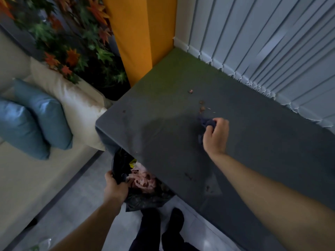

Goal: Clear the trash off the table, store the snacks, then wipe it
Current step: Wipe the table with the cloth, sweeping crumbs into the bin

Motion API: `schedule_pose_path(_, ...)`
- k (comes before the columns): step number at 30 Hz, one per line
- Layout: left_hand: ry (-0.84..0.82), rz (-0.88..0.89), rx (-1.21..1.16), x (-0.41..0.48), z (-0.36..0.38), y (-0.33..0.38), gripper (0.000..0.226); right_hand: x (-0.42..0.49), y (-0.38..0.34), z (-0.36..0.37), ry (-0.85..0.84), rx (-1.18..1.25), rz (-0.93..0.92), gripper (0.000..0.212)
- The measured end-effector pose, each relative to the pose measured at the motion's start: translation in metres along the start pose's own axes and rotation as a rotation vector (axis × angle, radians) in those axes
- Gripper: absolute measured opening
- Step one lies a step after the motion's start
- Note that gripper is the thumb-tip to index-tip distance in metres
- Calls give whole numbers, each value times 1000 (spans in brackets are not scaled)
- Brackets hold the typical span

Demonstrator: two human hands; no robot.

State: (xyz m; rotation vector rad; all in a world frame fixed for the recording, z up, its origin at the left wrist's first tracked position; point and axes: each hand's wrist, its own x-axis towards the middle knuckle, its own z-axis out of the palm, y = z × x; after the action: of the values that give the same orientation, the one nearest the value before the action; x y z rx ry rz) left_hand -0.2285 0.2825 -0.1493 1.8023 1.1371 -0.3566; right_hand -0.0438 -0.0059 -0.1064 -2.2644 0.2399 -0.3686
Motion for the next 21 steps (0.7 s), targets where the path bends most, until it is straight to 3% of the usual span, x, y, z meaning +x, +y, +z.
schedule_pose_path(5,-13,-20,41,3,-1,-1,53,53,20,-1,133,-104,83,24)
schedule_pose_path(10,-25,-6,-6,13,-2,-1,50,98,29,20,-21,-174,181,27)
schedule_pose_path(15,-28,3,-19,22,-3,-1,47,55,15,37,-286,-135,-207,32)
schedule_pose_path(18,-29,-9,-2,27,-4,1,48,35,9,34,-430,-92,-310,30)
schedule_pose_path(21,-40,-4,16,31,-6,3,49,41,0,29,-377,-9,-342,19)
